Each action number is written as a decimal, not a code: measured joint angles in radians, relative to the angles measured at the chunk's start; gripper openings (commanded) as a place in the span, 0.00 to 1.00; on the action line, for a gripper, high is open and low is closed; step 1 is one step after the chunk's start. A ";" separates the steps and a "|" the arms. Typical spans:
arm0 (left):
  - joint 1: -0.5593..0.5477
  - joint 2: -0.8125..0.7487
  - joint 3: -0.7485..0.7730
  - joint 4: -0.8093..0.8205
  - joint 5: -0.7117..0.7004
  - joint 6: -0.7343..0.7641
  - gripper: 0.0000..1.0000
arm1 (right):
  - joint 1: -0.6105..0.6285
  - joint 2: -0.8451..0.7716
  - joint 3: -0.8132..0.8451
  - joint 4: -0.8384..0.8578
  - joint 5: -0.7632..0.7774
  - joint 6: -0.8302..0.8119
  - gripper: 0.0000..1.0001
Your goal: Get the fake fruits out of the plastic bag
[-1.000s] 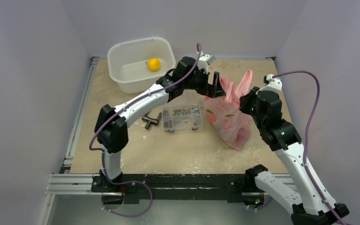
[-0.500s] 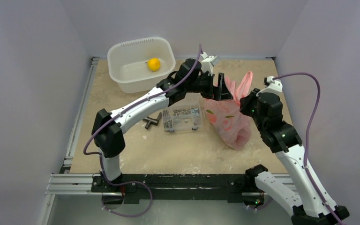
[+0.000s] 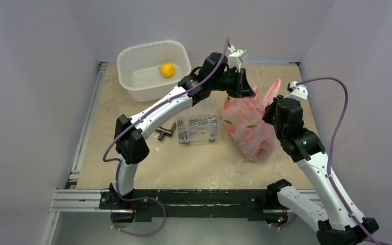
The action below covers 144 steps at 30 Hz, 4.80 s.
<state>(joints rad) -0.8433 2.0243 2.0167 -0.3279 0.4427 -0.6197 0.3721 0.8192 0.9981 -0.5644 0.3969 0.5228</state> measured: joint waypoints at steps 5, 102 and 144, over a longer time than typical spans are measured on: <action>0.072 0.002 0.133 0.012 0.011 0.010 0.00 | -0.016 0.100 0.044 -0.020 0.196 0.000 0.00; 0.157 0.344 0.230 0.110 0.008 0.056 0.42 | -0.109 -0.148 0.150 -0.219 -0.137 -0.083 0.00; -0.029 -0.045 -0.304 0.028 -0.360 -0.393 0.12 | -0.109 -0.211 -0.054 -0.191 -0.628 -0.032 0.34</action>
<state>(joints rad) -0.8722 1.9789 1.7123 -0.2996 0.0822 -1.0126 0.2626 0.6083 0.9440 -0.7555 -0.2310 0.4904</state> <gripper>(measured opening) 0.327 0.266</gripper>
